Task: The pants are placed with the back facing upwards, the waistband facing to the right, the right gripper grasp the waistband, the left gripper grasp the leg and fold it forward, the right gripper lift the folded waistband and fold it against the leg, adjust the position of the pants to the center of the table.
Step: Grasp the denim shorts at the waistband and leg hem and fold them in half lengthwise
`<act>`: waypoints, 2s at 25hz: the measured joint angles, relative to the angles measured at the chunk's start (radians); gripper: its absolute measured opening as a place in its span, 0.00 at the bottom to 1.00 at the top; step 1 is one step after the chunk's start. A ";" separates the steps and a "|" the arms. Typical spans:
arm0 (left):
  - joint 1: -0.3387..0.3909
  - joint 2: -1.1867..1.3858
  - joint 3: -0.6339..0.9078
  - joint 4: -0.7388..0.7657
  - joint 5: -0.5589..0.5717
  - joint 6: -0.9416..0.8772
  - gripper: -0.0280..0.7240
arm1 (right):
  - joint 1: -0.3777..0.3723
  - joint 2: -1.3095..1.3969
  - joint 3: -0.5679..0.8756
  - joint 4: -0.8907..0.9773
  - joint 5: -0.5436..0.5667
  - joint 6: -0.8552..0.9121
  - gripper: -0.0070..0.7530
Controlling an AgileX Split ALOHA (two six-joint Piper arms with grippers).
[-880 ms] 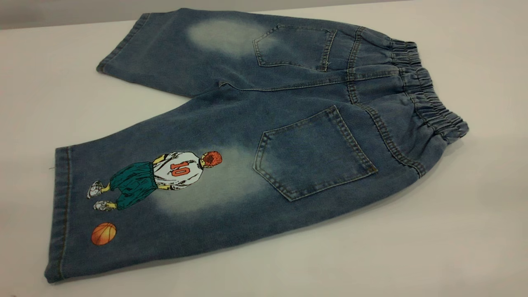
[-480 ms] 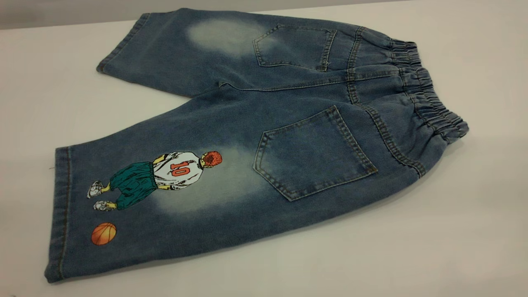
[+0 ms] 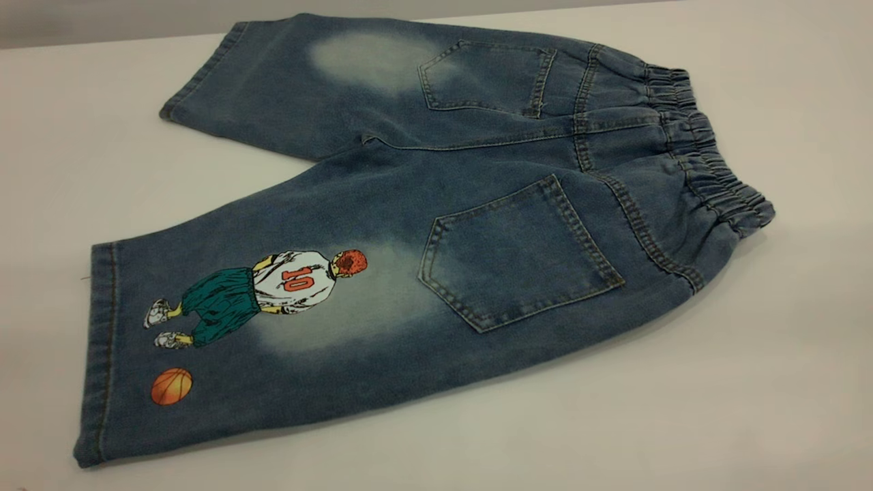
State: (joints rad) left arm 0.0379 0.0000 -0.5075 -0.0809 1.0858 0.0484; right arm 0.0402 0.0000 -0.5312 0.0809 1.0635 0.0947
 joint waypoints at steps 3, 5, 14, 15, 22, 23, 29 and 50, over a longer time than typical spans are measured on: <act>0.000 0.000 0.000 0.000 0.000 0.000 0.42 | 0.000 0.000 0.000 0.000 0.000 0.000 0.43; 0.000 0.000 0.000 0.000 0.000 0.000 0.42 | 0.000 0.000 0.000 0.000 0.000 0.000 0.43; 0.000 0.000 0.000 0.000 0.000 -0.001 0.42 | 0.000 0.000 0.000 -0.001 -0.002 0.000 0.43; 0.000 0.000 0.000 0.000 0.000 -0.001 0.42 | 0.000 0.000 0.000 -0.001 -0.002 0.000 0.43; 0.000 0.000 0.000 -0.004 -0.003 -0.005 0.42 | 0.000 0.000 0.006 0.003 -0.058 0.000 0.43; 0.000 0.000 0.000 -0.013 -0.012 -0.009 0.42 | 0.000 0.000 0.006 0.006 -0.056 0.000 0.43; 0.000 0.066 -0.049 -0.006 -0.077 -0.002 0.42 | 0.000 0.012 -0.019 0.083 -0.112 0.004 0.43; -0.188 1.176 -0.218 -0.408 -0.501 0.609 0.42 | 0.000 1.054 -0.035 0.173 -0.575 -0.166 0.43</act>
State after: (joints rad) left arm -0.1499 1.1760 -0.7257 -0.4886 0.5846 0.6576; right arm 0.0402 1.0540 -0.5662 0.2541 0.4886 -0.0717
